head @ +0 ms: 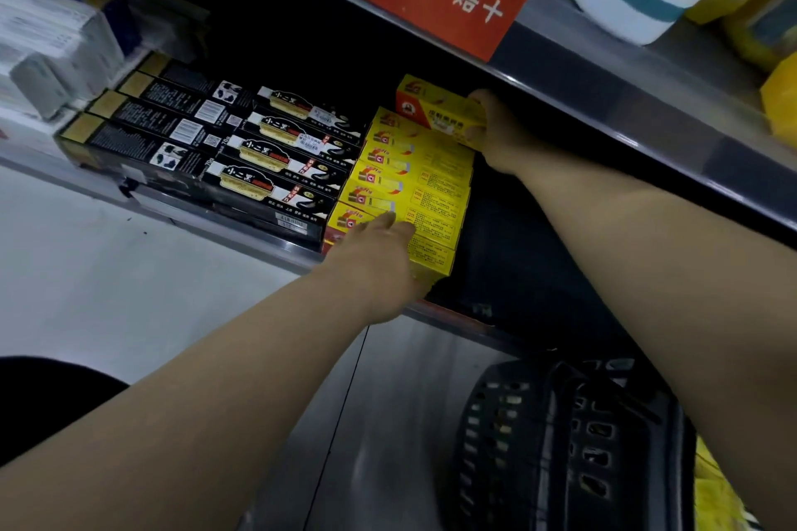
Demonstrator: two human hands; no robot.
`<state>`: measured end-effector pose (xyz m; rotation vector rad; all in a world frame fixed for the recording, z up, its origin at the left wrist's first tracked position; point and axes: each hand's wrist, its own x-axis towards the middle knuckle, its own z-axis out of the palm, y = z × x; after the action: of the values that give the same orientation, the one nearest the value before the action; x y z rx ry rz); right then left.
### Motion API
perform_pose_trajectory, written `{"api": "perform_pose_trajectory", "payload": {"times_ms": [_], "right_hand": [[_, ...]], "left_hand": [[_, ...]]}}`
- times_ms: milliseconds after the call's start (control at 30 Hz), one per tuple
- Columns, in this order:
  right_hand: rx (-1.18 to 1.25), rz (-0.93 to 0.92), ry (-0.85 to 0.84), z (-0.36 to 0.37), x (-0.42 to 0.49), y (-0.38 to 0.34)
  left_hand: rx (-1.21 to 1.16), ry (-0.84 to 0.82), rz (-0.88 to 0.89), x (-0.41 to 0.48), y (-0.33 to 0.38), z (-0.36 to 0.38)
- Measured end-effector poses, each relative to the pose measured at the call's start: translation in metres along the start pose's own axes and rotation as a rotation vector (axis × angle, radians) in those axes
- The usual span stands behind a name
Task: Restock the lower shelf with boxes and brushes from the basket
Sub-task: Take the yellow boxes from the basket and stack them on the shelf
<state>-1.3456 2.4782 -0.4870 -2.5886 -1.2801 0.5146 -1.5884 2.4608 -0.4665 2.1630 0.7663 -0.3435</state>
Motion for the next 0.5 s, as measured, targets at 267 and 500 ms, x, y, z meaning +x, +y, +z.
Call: {"api": "perform_pose_trajectory", "payload": {"times_ms": [267,500], "right_hand": [[-0.093,0.046,-0.158,0.016,0.018,-0.006],[-0.242,0.073,-0.244,0.013,0.005,-0.009]], "left_hand": [[0.107,-0.047,0.019,0.004,-0.007,0.005],[-0.13,0.073,0.01,-0.006,0.009,-0.008]]}}
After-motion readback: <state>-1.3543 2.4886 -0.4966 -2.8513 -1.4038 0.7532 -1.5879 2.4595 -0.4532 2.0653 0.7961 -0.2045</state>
